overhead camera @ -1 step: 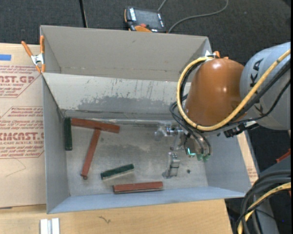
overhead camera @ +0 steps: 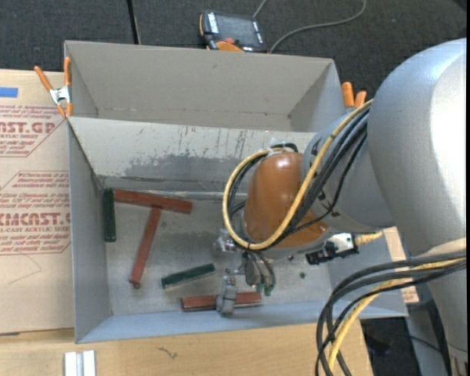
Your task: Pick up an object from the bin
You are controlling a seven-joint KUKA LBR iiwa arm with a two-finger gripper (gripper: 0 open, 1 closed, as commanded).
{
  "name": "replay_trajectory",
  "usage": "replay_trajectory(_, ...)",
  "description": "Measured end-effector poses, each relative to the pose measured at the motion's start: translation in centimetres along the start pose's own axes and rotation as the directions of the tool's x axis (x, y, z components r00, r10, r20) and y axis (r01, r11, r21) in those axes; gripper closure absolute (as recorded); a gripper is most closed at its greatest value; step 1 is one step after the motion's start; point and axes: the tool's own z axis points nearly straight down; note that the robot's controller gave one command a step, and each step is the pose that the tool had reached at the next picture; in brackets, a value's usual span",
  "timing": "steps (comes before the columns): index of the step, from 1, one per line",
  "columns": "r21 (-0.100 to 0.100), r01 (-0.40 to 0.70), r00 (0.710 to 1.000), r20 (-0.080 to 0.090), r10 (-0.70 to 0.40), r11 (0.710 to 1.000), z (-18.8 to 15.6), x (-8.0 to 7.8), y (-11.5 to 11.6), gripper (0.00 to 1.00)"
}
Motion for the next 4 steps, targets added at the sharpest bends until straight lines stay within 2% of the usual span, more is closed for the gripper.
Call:
replay_trajectory(1,-0.005,-0.094,0.996,0.008,0.094,0.996,-2.6,1.5,6.4,0.0)
replay_trajectory(2,-0.002,-0.179,0.984,0.003,0.179,0.984,-0.3,0.6,5.3,0.0)
replay_trajectory(3,-0.004,-0.18,0.984,0.009,0.18,0.984,-0.7,0.4,5.3,1.0)
replay_trajectory(4,-0.005,-0.181,0.983,0.014,0.181,0.983,-8.4,1.0,3.4,1.0)
